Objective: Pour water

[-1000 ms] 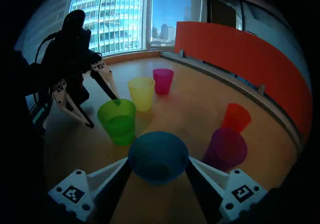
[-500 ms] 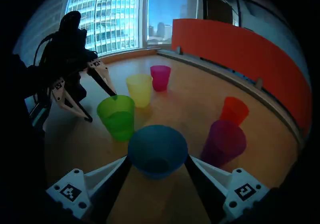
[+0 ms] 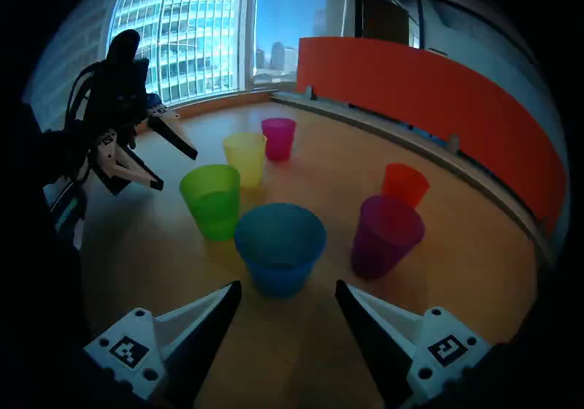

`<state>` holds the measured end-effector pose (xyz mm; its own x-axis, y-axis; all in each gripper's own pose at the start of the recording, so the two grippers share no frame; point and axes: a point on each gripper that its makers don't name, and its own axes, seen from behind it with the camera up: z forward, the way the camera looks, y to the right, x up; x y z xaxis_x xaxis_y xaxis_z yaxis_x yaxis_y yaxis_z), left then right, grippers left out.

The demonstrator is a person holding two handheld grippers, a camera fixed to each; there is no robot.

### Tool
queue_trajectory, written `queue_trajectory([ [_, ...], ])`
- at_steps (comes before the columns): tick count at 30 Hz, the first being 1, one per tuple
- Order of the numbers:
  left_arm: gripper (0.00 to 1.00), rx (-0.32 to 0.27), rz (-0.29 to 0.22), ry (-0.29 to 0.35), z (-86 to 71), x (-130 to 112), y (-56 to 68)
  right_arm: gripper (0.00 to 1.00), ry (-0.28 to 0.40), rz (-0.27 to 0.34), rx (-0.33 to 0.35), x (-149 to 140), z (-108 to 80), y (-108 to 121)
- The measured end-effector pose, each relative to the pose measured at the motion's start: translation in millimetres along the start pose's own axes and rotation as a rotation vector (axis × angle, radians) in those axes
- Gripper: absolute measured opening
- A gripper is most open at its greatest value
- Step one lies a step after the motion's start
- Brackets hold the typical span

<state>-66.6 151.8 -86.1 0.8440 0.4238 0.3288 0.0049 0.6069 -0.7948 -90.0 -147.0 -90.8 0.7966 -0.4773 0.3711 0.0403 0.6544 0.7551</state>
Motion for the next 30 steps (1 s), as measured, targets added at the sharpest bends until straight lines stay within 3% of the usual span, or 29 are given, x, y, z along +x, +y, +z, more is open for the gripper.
queue_trajectory([
  [6,1.00,0.036,-0.009,0.007,-15.4,-3,-7.5,1.00,0.005,0.011,-0.024,-5,-18.2,3],
  [12,1.00,0.066,-0.019,0.021,-20.5,-1,-13.7,1.00,0.021,0.029,-0.050,-5,-24.9,6],
  [18,1.00,0.140,-0.047,0.047,-24.7,4,-32.6,1.00,0.054,0.060,-0.088,0,-32.9,15],
  [30,1.00,0.345,-0.123,0.171,-46.5,20,-78.0,1.00,0.156,0.167,-0.253,14,-55.1,58],
])
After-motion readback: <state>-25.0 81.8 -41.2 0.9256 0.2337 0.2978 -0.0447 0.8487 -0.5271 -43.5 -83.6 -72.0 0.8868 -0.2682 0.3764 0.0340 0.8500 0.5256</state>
